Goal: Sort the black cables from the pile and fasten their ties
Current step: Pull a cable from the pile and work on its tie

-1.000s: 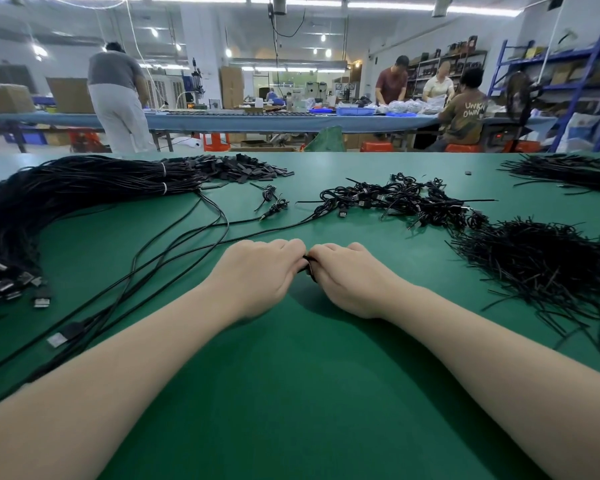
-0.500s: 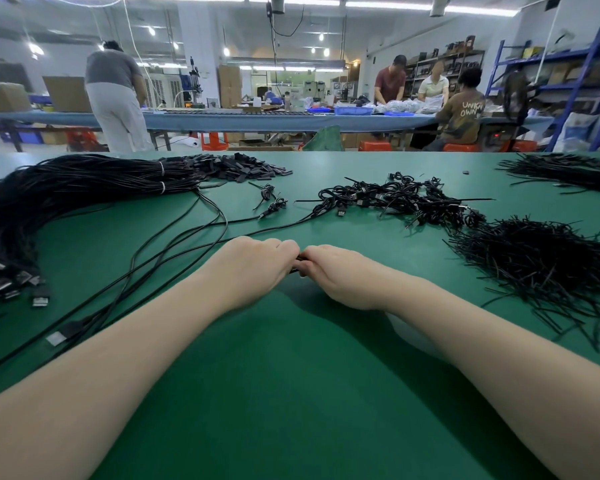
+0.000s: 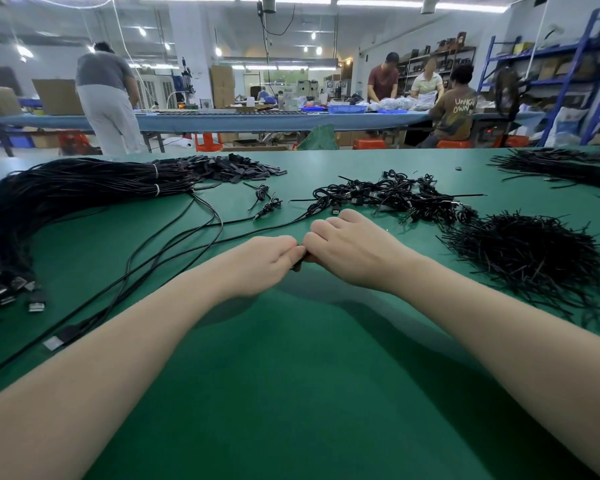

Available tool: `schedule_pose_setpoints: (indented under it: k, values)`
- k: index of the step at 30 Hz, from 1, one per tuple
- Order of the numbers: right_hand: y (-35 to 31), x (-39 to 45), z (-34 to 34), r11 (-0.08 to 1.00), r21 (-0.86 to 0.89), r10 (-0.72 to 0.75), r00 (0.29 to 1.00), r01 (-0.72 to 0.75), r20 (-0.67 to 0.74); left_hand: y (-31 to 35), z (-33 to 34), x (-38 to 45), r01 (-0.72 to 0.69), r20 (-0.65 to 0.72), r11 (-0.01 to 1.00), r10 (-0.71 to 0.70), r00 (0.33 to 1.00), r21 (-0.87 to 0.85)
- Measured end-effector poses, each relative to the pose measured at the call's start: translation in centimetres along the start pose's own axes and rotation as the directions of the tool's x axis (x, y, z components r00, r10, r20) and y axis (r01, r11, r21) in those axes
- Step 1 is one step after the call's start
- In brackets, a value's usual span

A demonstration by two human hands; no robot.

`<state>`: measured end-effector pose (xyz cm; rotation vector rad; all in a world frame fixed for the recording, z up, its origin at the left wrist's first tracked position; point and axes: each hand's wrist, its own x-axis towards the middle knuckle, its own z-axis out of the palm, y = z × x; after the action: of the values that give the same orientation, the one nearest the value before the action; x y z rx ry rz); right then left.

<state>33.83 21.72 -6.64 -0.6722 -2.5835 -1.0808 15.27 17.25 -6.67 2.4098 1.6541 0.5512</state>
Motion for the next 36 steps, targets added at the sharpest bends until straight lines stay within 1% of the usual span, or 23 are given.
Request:
schedule_pose_setpoints:
  k: [2, 4, 5, 8, 11, 13, 14, 15, 16, 17, 18, 19, 20, 21, 22, 23, 24, 25, 26, 28, 32, 34, 36]
  values:
    - [0.9, -0.5, 0.0, 0.995, -0.077, -0.072, 0.993, 0.065, -0.098, 0.8, 0.1, 0.2, 0.07, 0.075, 0.968, -0.053, 0.996, -0.243]
    - [1.7, -1.0, -0.1, 0.982, -0.149, -0.14, 0.973, 0.113, -0.183, 1.5, 0.1, 0.4, 0.218, 0.226, 0.825, -0.114, 0.967, -0.52]
    - [1.9, -1.2, -0.1, 0.974, -0.182, -0.174, 0.959, 0.134, -0.222, 1.8, 0.0, 0.3, 0.293, 0.304, 0.744, -0.127, 0.944, -0.601]
    - [2.3, -1.8, -0.4, 0.953, -0.246, -0.243, 0.935, 0.18, -0.258, 2.0, 0.0, -0.2, 0.409, 0.444, 0.547, -0.075, 0.893, -0.73]
    - [2.7, -2.5, -0.9, 0.942, -0.266, -0.274, 0.928, 0.206, -0.251, 2.3, 0.4, -0.4, 0.438, 0.49, 0.446, 0.002, 0.872, -0.781]
    - [3.2, -2.8, -1.5, 0.945, -0.269, -0.245, 0.948, 0.186, -0.204, 2.9, 1.2, -0.1, 0.378, 0.416, 0.482, -0.029, 0.909, -0.79]
    - [3.7, -2.9, -1.8, 0.953, -0.269, -0.188, 0.968, 0.138, -0.168, 3.1, 1.7, 0.2, 0.307, 0.319, 0.544, -0.075, 0.945, -0.781]
    - [4.5, -3.1, -2.1, 0.966, -0.255, -0.08, 0.989, 0.046, -0.125, 3.3, 2.2, 0.3, 0.224, 0.188, 0.631, -0.124, 0.974, -0.743]
    - [5.6, -3.4, -2.4, 0.969, -0.228, 0.082, 0.995, -0.093, -0.059, 3.1, 2.6, 0.3, 0.142, 0.04, 0.727, -0.156, 0.987, -0.672]
    - [7.0, -4.0, -2.6, 0.947, -0.187, 0.273, 0.962, -0.263, 0.031, 2.5, 2.9, 0.3, 0.075, -0.103, 0.814, -0.163, 0.981, -0.577]
    - [8.5, -4.7, -3.0, 0.891, -0.166, 0.445, 0.885, -0.423, 0.135, 1.6, 3.1, 0.1, 0.043, -0.203, 0.885, -0.154, 0.967, -0.464]
    - [10.0, -5.5, -3.4, 0.826, -0.187, 0.564, 0.791, -0.532, 0.237, 0.7, 3.3, -0.1, 0.042, -0.256, 0.933, -0.142, 0.956, -0.358]
    - [11.3, -6.5, -3.9, 0.77, -0.242, 0.638, 0.692, -0.591, 0.338, 0.0, 3.5, -0.3, 0.056, -0.272, 0.953, -0.141, 0.952, -0.297]
    - [12.4, -7.5, -4.4, 0.721, -0.315, 0.687, 0.576, -0.617, 0.444, -0.6, 3.6, -0.2, 0.072, -0.275, 0.943, -0.167, 0.947, -0.324]
    - [13.1, -8.5, -4.7, 0.682, -0.382, 0.714, 0.454, -0.623, 0.533, -0.8, 3.7, -0.1, 0.079, -0.267, 0.9, -0.21, 0.941, -0.429]
    - [13.7, -9.5, -4.8, 0.664, -0.427, 0.715, 0.354, -0.613, 0.603, -0.8, 3.8, 0.1, 0.086, -0.247, 0.834, -0.257, 0.934, -0.545]
    - [14.2, -10.4, -4.7, 0.656, -0.439, 0.704, 0.287, -0.614, 0.65, -0.9, 3.9, 0.3, 0.094, -0.226, 0.779, -0.292, 0.929, -0.62]
    - [14.5, -11.2, -4.5, 0.647, -0.428, 0.694, 0.254, -0.631, 0.674, -1.0, 3.9, 0.5, 0.105, -0.211, 0.757, -0.308, 0.928, -0.645]
    - [14.7, -11.9, -4.3, 0.641, -0.4, 0.685, 0.253, -0.655, 0.683, -1.2, 4.0, 0.7, 0.11, -0.197, 0.756, -0.304, 0.932, -0.646]
    - [14.8, -12.8, -3.7, 0.63, -0.356, 0.693, 0.291, -0.691, 0.66, -1.5, 4.1, 0.7, 0.103, -0.178, 0.761, -0.278, 0.944, -0.641]
    - [14.5, -13.3, -2.8, 0.658, -0.372, 0.71, 0.374, -0.654, 0.597, -1.5, 3.9, 0.5, 0.103, -0.166, 0.788, -0.252, 0.953, -0.607]
    - [14.6, -13.4, -2.3, 0.648, -0.371, 0.717, 0.37, -0.665, 0.59, -1.5, 4.0, 0.5, 0.1, -0.17, 0.799, -0.246, 0.954, -0.593]
    - [14.5, -13.3, -2.0, 0.607, -0.36, 0.74, 0.34, -0.708, 0.58, -1.5, 4.0, 0.5, 0.097, -0.172, 0.79, -0.248, 0.953, -0.605]
